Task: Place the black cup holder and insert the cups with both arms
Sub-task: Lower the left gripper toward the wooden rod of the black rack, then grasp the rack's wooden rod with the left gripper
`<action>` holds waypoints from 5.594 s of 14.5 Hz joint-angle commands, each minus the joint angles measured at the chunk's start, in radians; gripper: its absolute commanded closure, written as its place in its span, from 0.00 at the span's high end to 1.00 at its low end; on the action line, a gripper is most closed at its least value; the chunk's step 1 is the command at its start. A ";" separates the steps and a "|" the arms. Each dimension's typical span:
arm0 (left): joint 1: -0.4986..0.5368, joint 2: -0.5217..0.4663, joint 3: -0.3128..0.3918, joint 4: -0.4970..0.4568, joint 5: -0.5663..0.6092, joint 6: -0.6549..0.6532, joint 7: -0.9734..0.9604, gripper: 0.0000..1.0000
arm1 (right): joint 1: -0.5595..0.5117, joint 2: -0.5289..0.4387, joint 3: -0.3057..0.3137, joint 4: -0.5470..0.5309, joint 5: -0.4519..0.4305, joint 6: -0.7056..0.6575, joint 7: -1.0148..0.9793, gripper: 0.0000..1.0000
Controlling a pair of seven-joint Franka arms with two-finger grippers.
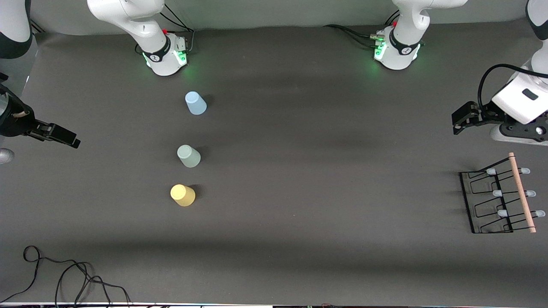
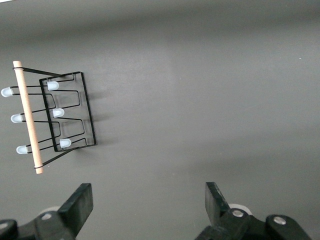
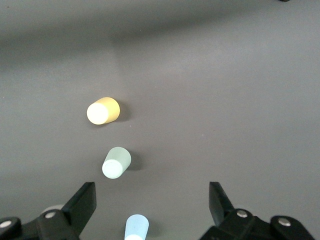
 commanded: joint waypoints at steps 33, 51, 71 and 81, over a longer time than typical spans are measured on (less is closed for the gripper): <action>0.392 0.431 0.018 0.093 0.010 0.248 0.355 0.92 | 0.003 0.004 -0.003 -0.008 -0.017 -0.039 -0.094 1.00; 0.412 0.511 0.016 0.107 0.045 0.320 0.441 0.00 | 0.002 0.002 -0.006 -0.007 -0.017 -0.039 -0.095 1.00; -0.080 0.304 0.001 0.075 0.002 0.089 -0.203 0.00 | 0.000 0.001 -0.007 -0.007 -0.017 -0.042 -0.095 1.00; -0.254 0.279 0.001 -0.010 0.001 0.104 -0.378 0.00 | 0.000 0.001 -0.007 -0.008 -0.017 -0.042 -0.097 1.00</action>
